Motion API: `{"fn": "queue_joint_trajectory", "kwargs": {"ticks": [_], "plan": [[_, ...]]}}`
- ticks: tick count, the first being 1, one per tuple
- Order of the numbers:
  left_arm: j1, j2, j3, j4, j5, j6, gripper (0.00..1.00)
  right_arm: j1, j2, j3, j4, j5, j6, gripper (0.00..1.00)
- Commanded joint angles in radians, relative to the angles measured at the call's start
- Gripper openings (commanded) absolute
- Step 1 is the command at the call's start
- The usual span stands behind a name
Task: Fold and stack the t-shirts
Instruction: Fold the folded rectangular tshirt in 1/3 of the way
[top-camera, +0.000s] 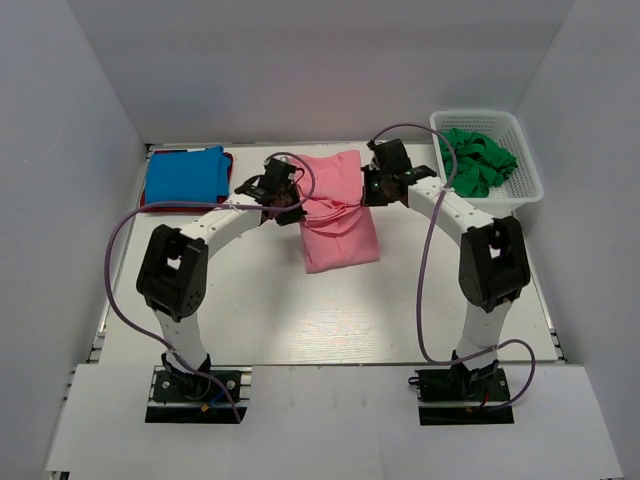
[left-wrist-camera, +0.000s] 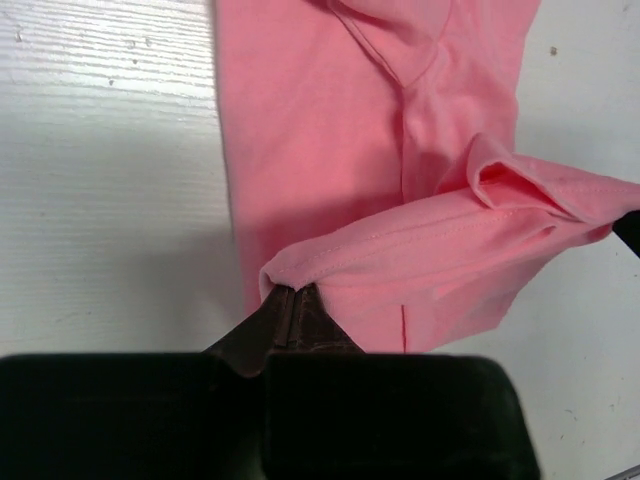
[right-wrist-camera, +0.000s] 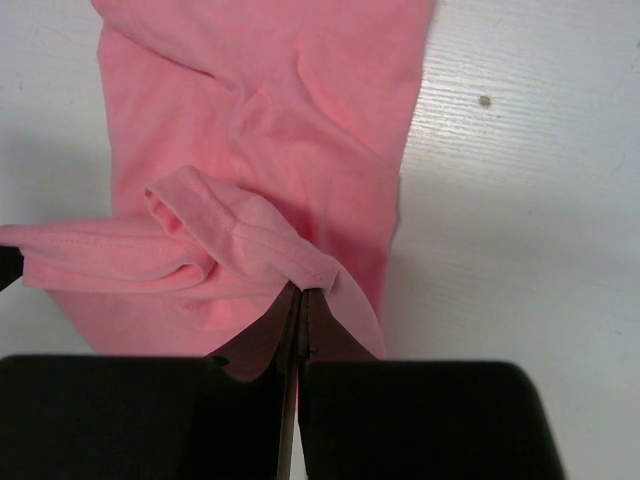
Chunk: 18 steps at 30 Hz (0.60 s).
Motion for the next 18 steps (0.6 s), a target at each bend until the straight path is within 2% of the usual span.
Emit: {"fn": "queue_joint_trajectory", "kwargs": {"ticks": [1,5,6,7,8,9,10,12,13,14,15,16,18], "plan": [[0.015,0.031,0.067,0.019,0.029,0.036,0.00,-0.011,0.055,0.079,0.030,-0.029,-0.021,0.00],[0.038,0.105,0.126,0.019,0.014,0.036,0.00,-0.019,0.157,0.181,-0.007,-0.023,0.028,0.00],[0.053,0.122,0.141,0.019,0.013,0.036,0.06,-0.023,0.220,0.263,-0.028,-0.037,0.039,0.00],[0.068,0.137,0.156,0.019,0.013,0.036,0.27,-0.025,0.242,0.292,-0.038,-0.040,0.051,0.05],[0.069,0.157,0.198,0.019,0.013,0.036,0.61,-0.031,0.294,0.379,-0.083,-0.034,0.062,0.14],[0.084,0.203,0.227,0.003,0.013,0.036,0.99,-0.034,0.322,0.429,-0.111,-0.034,0.071,0.29],[0.093,0.231,0.265,-0.013,0.013,0.036,1.00,-0.048,0.364,0.569,-0.158,-0.034,0.082,0.52],[0.110,0.277,0.423,-0.114,0.026,0.036,1.00,-0.050,0.397,0.638,-0.212,-0.061,0.067,0.67],[0.121,0.289,0.507,-0.140,0.026,0.054,1.00,-0.057,0.361,0.642,-0.194,-0.068,0.050,0.82],[0.121,0.289,0.523,-0.152,0.007,0.071,1.00,-0.054,0.339,0.620,-0.176,-0.103,0.035,0.90],[0.121,0.267,0.523,-0.140,-0.003,0.071,1.00,-0.053,0.308,0.586,-0.157,-0.108,0.021,0.90],[0.121,0.239,0.473,-0.119,0.007,0.080,1.00,-0.048,0.241,0.440,-0.116,-0.111,0.021,0.90],[0.121,0.138,0.389,-0.058,0.035,0.091,1.00,-0.048,0.135,0.266,-0.035,-0.190,-0.002,0.90]]}}
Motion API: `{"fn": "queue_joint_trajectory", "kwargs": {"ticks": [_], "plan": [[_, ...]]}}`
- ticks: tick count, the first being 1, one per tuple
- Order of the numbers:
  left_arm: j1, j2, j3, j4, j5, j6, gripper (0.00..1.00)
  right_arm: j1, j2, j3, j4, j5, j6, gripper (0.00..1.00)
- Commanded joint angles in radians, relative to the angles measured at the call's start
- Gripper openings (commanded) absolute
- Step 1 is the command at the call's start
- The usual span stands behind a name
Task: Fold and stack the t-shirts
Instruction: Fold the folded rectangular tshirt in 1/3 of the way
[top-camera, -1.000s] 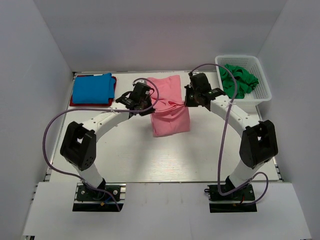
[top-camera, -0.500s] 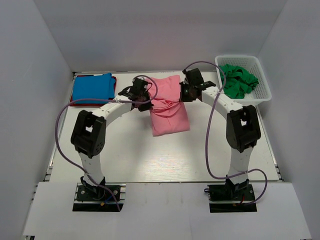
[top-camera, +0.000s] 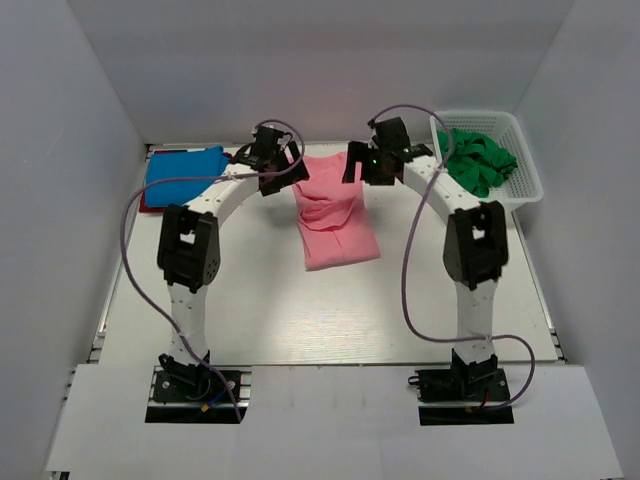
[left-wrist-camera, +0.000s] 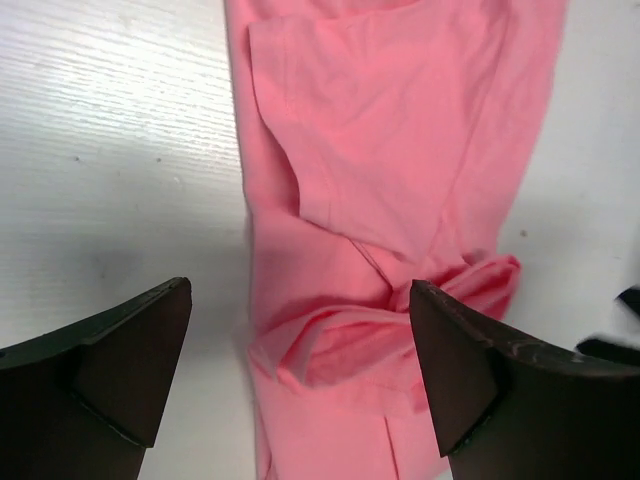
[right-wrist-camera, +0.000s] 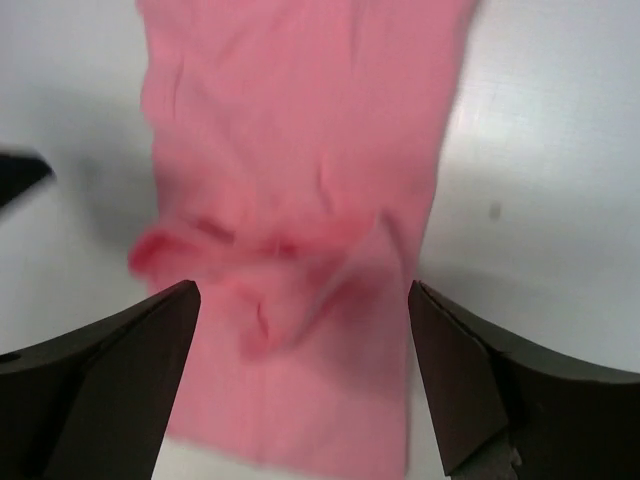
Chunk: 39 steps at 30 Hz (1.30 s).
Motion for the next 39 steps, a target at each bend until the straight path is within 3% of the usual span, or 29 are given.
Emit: {"fn": "queue_joint_trajectory", "kwargs": {"ticks": [1,6,9,15,23,28,39], "plan": [[-0.006,-0.204,-0.147,0.036,0.032,0.033,1.00,0.009,-0.229,-0.264,0.103,-0.145,-0.038,0.90],[-0.006,-0.455,-0.488,0.064,0.058,0.022,1.00,0.049,-0.400,-0.564,0.237,-0.337,-0.122,0.90],[-0.006,-0.561,-0.657,0.064,0.045,0.013,1.00,0.084,-0.403,-0.607,0.255,-0.345,-0.208,0.90],[-0.006,-0.772,-0.818,-0.028,-0.015,-0.008,1.00,0.127,-0.289,-0.565,0.266,-0.300,-0.231,0.90],[-0.006,-0.867,-0.862,-0.121,-0.093,-0.038,1.00,0.145,-0.179,-0.495,0.340,-0.291,-0.207,0.90],[-0.006,-0.867,-0.862,-0.121,-0.094,-0.038,1.00,0.145,-0.126,-0.499,0.519,-0.254,-0.156,0.90],[-0.006,-0.846,-0.852,-0.131,-0.064,-0.038,1.00,0.138,-0.070,-0.402,0.841,0.010,-0.004,0.90]]}}
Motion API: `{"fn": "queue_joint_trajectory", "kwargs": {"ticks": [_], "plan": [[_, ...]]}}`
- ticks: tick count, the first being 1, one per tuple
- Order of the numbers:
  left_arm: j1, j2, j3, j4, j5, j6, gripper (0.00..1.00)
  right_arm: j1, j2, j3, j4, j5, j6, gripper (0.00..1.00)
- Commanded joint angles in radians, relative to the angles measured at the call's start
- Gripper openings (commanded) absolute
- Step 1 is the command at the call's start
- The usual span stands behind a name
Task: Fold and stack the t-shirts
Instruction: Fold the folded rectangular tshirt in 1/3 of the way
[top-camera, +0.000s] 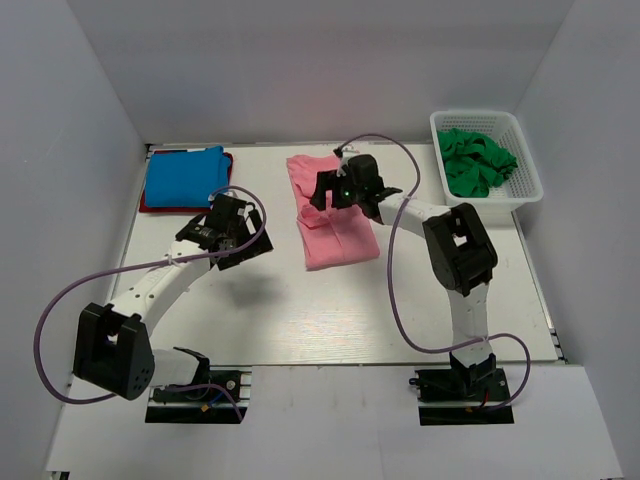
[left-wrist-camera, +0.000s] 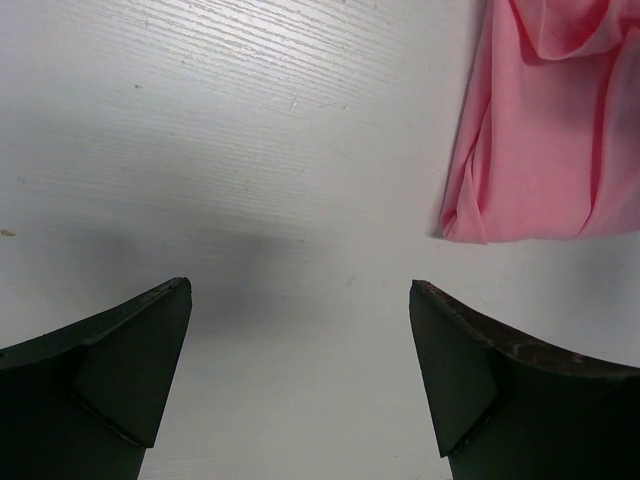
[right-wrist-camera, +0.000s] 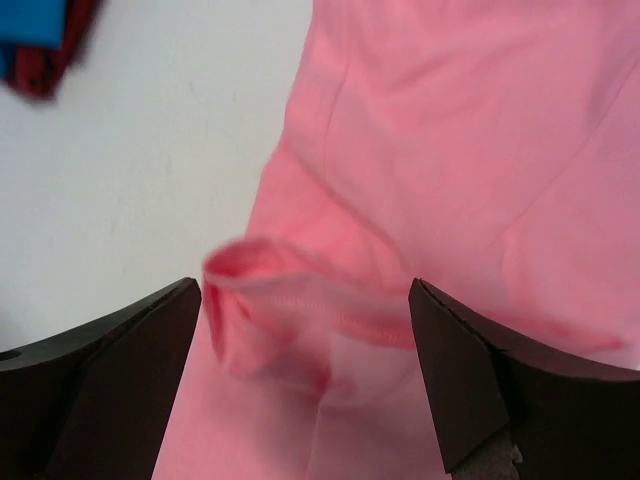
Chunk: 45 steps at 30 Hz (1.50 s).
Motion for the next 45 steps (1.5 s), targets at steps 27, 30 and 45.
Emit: {"fn": "queue_joint_trajectory", "kwargs": {"ticks": [27,30,45], "plan": [[-0.109,0.510,0.336,0.403,0.570,0.187,1.00,-0.201,-0.667,-0.485,-0.161,0.272,0.120,0.90],[-0.139,0.595,0.397,0.371,0.567,0.199,1.00,-0.209,-0.687,-0.491,-0.228,0.272,0.119,0.90],[-0.130,0.815,0.693,0.325,0.259,0.288,1.00,-0.275,-0.753,-0.497,-0.277,0.160,0.079,0.90]]}}
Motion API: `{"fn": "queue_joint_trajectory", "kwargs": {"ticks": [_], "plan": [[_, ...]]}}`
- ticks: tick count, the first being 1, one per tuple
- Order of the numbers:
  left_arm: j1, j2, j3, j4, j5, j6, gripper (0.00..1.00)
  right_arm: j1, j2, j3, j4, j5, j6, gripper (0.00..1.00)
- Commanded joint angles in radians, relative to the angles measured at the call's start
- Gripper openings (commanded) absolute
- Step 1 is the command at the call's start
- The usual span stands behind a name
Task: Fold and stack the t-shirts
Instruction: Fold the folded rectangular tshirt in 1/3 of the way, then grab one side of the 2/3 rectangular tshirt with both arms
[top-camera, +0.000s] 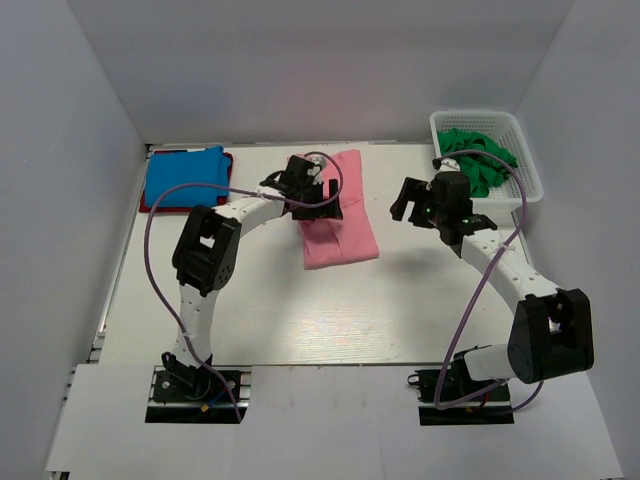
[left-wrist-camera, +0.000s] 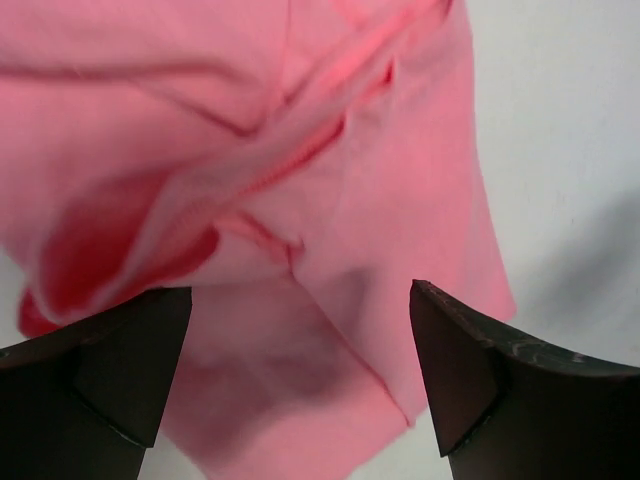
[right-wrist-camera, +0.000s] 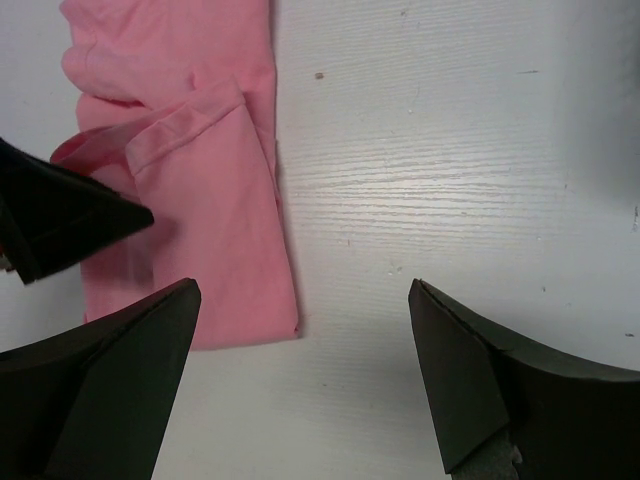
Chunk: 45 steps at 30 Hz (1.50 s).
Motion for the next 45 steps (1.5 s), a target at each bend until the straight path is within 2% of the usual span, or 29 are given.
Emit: {"fn": "queue_joint_trajectory", "kwargs": {"ticks": [1,4,9,12,17,23,26,30,31,32,37,41,45], "plan": [[0.011,0.020,0.106,0.032,-0.084,0.051,1.00,-0.013,-0.019,-0.007,-0.007,-0.052,-0.026,0.90],[0.011,0.072,0.168,0.060,-0.073,0.051,1.00,-0.019,0.000,0.007,-0.046,-0.035,-0.025,0.90],[0.020,0.197,0.348,-0.009,-0.175,0.060,1.00,-0.027,-0.023,0.001,-0.059,-0.046,-0.054,0.90],[0.031,0.197,0.413,-0.031,-0.184,0.060,1.00,-0.025,-0.026,0.004,-0.057,-0.110,-0.089,0.90],[0.040,0.078,0.398,-0.051,-0.193,0.060,1.00,-0.019,0.012,0.002,-0.042,-0.239,-0.088,0.90],[0.040,-0.162,0.150,-0.014,-0.246,0.060,1.00,-0.018,0.113,0.008,-0.063,-0.359,-0.072,0.90],[0.040,-0.271,0.018,-0.063,-0.251,0.051,1.00,-0.011,0.167,-0.002,-0.062,-0.429,-0.071,0.90],[0.017,-0.375,-0.253,-0.023,-0.117,0.000,1.00,-0.001,0.245,0.005,-0.057,-0.474,-0.052,0.90],[0.017,-0.385,-0.298,0.033,0.002,-0.009,1.00,-0.001,0.256,0.008,-0.059,-0.477,-0.049,0.90],[0.017,-0.385,-0.383,0.069,0.061,-0.009,1.00,0.001,0.282,0.013,-0.062,-0.485,-0.049,0.90],[-0.010,-0.385,-0.513,0.100,0.183,-0.029,1.00,0.001,0.334,-0.012,-0.048,-0.489,-0.040,0.90],[-0.029,-0.385,-0.564,0.135,0.183,-0.052,1.00,0.001,0.375,-0.001,-0.057,-0.491,-0.051,0.90],[-0.029,-0.348,-0.574,0.167,0.161,-0.061,0.88,0.002,0.399,-0.013,-0.010,-0.503,-0.008,0.90]]}}
